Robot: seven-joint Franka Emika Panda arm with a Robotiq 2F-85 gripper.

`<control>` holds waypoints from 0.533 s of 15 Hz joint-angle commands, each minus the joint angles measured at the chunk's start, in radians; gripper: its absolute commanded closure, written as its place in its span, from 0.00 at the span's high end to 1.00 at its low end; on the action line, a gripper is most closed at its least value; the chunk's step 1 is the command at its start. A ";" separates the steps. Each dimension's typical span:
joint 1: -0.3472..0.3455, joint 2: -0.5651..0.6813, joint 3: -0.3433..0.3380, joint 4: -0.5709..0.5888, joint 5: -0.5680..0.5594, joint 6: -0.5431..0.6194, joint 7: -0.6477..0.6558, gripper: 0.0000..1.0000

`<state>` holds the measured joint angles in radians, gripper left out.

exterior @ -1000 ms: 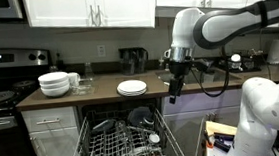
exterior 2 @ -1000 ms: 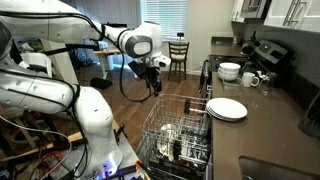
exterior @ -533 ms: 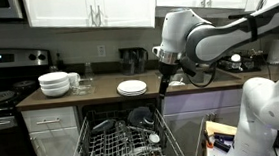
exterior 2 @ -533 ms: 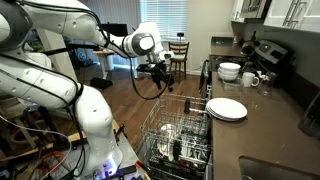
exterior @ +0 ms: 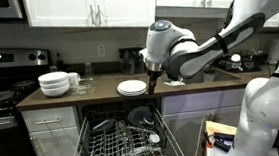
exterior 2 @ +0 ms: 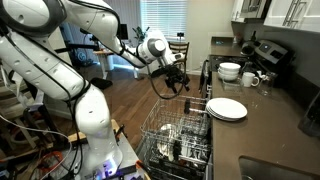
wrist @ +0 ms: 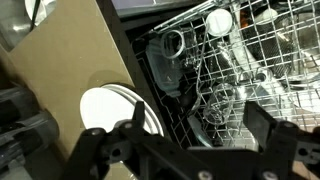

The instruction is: Place one white plate from the countertop inside the dishwasher

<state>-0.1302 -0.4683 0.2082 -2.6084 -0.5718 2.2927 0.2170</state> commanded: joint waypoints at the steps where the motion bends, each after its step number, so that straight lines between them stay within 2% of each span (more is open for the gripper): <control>1: 0.025 0.022 -0.026 0.014 -0.020 -0.009 0.015 1.00; 4: 0.025 0.041 -0.025 0.029 -0.023 -0.009 0.017 1.00; 8: -0.003 0.071 -0.053 0.055 -0.098 0.026 0.030 1.00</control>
<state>-0.1247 -0.4286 0.1793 -2.5812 -0.6022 2.2935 0.2250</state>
